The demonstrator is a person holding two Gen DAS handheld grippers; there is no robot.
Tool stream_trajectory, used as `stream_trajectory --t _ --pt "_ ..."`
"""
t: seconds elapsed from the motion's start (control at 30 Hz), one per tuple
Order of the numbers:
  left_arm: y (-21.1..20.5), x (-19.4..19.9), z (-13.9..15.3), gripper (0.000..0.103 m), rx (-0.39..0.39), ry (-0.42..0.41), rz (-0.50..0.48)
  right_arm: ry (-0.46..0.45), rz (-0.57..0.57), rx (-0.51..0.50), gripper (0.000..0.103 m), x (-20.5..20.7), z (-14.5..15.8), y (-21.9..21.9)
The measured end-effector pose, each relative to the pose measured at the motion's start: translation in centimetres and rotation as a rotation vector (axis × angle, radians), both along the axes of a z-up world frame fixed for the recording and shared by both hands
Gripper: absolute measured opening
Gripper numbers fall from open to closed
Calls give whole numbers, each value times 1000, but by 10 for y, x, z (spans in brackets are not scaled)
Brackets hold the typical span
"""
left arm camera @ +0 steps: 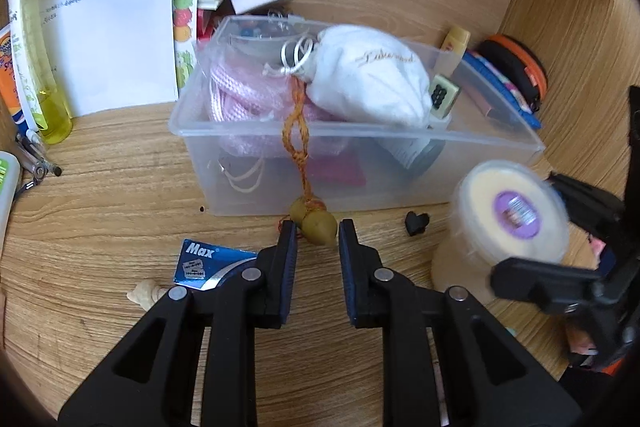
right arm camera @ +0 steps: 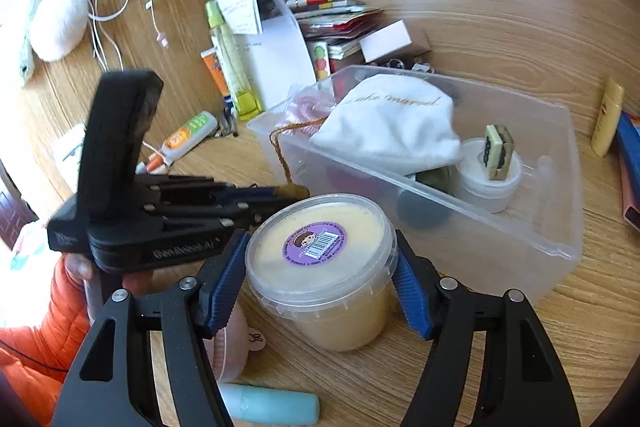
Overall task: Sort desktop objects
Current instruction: 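Lift the pendant and cream tub and carry both over the clear box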
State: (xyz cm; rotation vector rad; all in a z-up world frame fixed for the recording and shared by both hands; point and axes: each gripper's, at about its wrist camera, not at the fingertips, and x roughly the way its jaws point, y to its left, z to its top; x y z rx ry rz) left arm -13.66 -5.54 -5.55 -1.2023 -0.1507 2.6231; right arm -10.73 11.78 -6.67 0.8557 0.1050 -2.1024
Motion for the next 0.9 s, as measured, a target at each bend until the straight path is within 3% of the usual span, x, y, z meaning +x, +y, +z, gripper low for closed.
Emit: stream_trajectory --t 0.23,0.73,0.9 --pt "6 -11 -5 21 -29 -22 4 6 -11 -79 65 1 11 15" --pt "2 0 2 18 -9 42 -7 -14 -13 -190 65 -3 24 32" --pt "-4 9 9 18 56 64 -13 -32 -19 -205 65 -8 29 38"
